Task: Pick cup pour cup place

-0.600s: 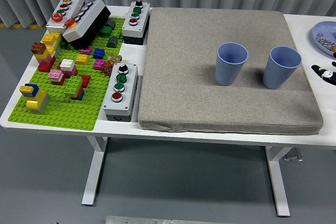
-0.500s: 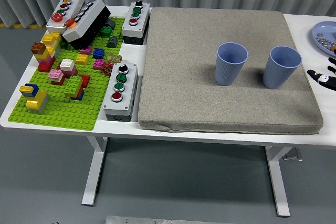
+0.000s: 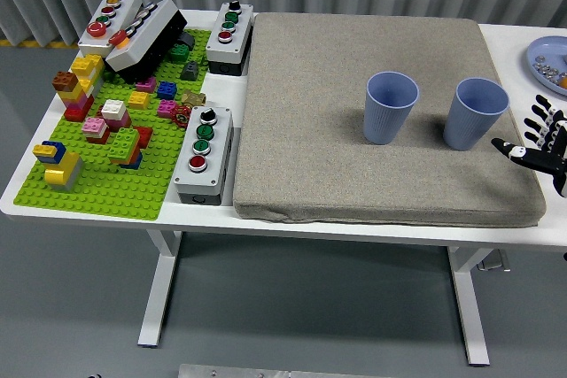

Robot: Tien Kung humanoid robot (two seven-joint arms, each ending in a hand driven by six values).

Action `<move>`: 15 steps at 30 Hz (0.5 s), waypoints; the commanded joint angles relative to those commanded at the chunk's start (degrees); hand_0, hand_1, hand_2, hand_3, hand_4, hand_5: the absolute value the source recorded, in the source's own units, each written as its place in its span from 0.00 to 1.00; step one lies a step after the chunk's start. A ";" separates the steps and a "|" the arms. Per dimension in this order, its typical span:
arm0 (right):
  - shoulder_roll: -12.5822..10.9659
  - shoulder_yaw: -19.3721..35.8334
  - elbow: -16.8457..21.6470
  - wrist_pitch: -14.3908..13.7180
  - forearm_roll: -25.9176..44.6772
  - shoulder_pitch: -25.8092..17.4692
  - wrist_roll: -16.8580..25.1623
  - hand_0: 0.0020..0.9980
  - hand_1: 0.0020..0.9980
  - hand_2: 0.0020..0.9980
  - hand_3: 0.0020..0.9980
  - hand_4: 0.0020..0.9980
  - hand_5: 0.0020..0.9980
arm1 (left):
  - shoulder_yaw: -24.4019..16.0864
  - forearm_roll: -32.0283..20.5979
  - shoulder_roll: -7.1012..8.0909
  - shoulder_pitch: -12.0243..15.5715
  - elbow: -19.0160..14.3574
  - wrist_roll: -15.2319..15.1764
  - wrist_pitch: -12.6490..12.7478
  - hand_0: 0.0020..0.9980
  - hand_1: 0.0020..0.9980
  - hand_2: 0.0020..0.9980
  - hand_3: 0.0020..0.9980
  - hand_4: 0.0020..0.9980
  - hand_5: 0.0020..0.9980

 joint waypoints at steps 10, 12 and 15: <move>1.19 -1.84 -5.26 0.40 1.54 2.80 3.35 0.97 0.95 1.00 1.00 0.89 0.23 | 0.67 -0.57 -0.02 -0.14 0.00 -0.03 -0.02 0.82 0.78 0.83 0.76 0.56 1.00; 1.29 -2.22 -6.45 0.14 2.01 3.40 4.18 0.99 0.96 1.00 1.00 0.89 0.24 | 0.76 -0.69 -0.02 -0.16 0.00 -0.03 -0.01 0.82 0.78 0.83 0.76 0.56 1.00; 1.66 -2.89 -8.24 -0.45 2.79 4.26 5.55 0.99 0.96 1.00 1.00 0.89 0.24 | 0.99 -0.84 -0.02 -0.17 0.00 -0.05 -0.03 0.82 0.78 0.83 0.76 0.56 1.00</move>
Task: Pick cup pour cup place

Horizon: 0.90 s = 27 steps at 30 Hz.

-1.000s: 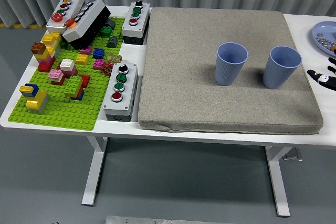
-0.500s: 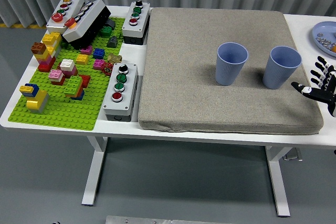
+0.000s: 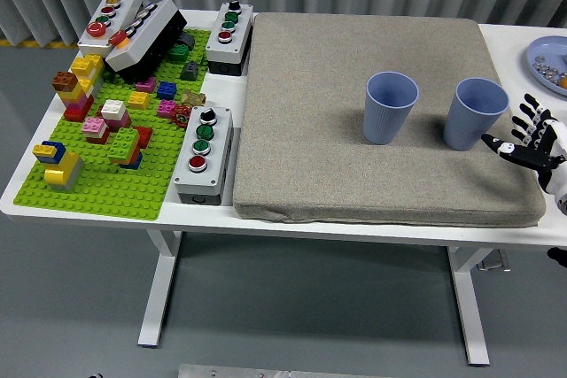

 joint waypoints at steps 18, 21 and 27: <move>1.12 -2.95 -3.45 -0.17 1.72 2.64 0.82 1.00 0.97 1.00 1.00 0.88 0.27 | 2.25 -1.55 0.23 -0.11 0.00 -0.32 -0.01 0.82 0.78 0.83 0.75 0.56 1.00; 1.25 -3.21 -3.76 -0.24 1.78 2.89 0.78 0.99 0.97 1.00 1.00 0.88 0.27 | 2.48 -1.68 0.26 -0.11 0.00 -0.37 -0.01 0.82 0.78 0.83 0.75 0.56 1.00; 1.47 -3.43 -4.37 -0.21 1.89 3.52 0.85 1.00 0.97 1.00 1.00 0.88 0.29 | 2.64 -1.72 0.28 -0.14 0.00 -0.40 0.00 0.82 0.78 0.83 0.75 0.56 1.00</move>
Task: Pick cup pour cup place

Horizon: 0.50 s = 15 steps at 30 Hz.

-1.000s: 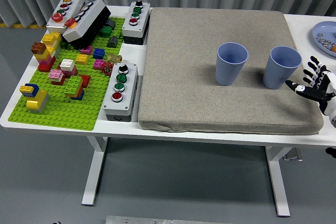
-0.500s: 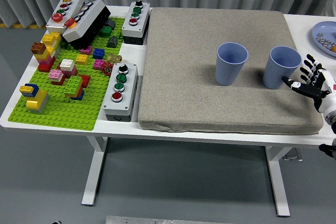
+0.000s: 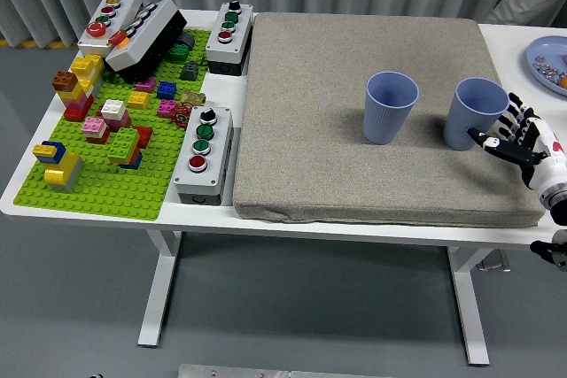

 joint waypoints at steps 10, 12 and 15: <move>0.47 -1.35 -0.85 0.07 0.42 1.20 -0.01 1.00 0.97 1.00 1.00 0.88 0.30 | -0.08 0.06 -0.03 -0.14 0.00 -0.08 0.06 0.82 0.78 0.83 0.75 0.56 1.00; 0.62 -1.54 -1.09 0.06 0.49 1.55 0.01 1.00 0.97 1.00 1.00 0.88 0.31 | -0.08 0.06 -0.05 -0.20 0.00 -0.10 0.08 0.82 0.78 0.83 0.75 0.56 1.00; 0.79 -1.76 -1.40 0.01 0.48 2.19 0.01 1.00 0.97 1.00 1.00 0.88 0.31 | -0.06 0.13 -0.04 -0.30 0.00 -0.11 0.06 0.82 0.78 0.83 0.75 0.56 1.00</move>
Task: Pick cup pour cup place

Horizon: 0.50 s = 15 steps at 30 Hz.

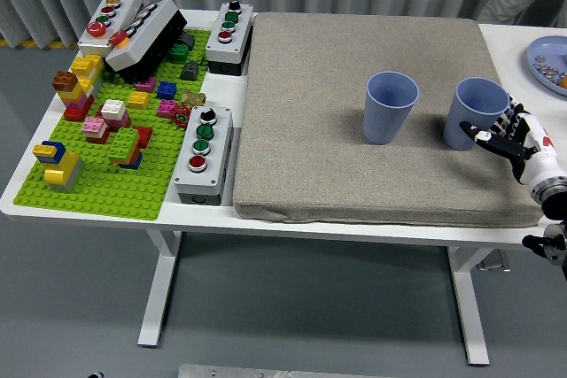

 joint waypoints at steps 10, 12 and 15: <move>0.36 -0.52 -0.54 -0.07 0.21 0.65 -0.10 1.00 0.97 1.00 1.00 0.88 0.31 | 0.28 -0.23 0.04 -0.03 0.00 -0.04 -0.02 0.82 0.78 0.83 0.75 0.56 1.00; 0.50 -0.64 -0.65 -0.07 0.21 0.77 -0.11 1.00 0.97 1.00 1.00 0.88 0.31 | 0.30 -0.27 0.05 -0.03 0.00 -0.03 -0.03 0.82 0.78 0.83 0.75 0.56 1.00; 0.57 -0.72 -0.81 -0.08 0.26 0.90 -0.08 1.00 0.97 1.00 1.00 0.88 0.31 | 0.38 -0.34 0.05 -0.05 0.00 -0.04 -0.03 0.82 0.78 0.83 0.75 0.56 1.00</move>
